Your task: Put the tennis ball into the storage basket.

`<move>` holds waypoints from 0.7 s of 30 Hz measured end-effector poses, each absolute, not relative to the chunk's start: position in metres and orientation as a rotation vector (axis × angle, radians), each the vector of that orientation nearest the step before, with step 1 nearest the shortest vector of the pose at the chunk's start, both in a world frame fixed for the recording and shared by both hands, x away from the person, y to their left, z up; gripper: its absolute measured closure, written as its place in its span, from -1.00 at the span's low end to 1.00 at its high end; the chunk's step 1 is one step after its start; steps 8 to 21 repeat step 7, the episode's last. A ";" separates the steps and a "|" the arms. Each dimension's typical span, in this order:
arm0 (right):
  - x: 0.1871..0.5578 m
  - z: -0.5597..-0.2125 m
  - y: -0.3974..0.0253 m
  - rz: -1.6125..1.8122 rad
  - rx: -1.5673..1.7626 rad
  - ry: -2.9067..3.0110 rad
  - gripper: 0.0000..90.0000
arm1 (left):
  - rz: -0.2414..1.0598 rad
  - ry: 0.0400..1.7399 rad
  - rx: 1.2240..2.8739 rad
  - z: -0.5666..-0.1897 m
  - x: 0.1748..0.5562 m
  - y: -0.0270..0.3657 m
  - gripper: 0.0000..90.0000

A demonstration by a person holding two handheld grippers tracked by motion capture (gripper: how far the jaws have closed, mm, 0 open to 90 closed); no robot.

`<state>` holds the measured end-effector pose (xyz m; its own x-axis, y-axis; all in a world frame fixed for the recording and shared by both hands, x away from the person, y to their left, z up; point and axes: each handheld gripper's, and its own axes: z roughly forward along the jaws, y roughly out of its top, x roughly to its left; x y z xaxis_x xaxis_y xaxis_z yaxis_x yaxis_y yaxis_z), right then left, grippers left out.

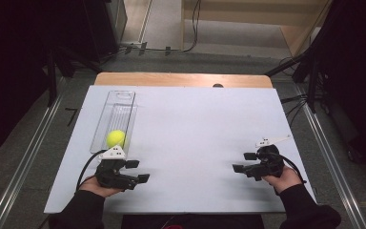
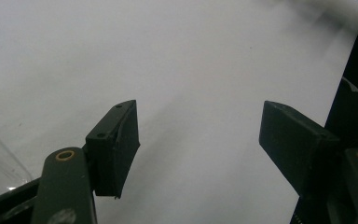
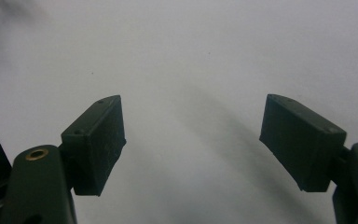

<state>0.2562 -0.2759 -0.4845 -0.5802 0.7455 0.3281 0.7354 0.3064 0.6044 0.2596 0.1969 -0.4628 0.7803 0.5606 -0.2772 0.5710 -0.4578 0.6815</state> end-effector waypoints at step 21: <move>0.256 -0.484 -0.275 1.159 1.432 2.531 -0.56 | -0.017 0.838 2.157 -0.463 0.260 0.197 -0.35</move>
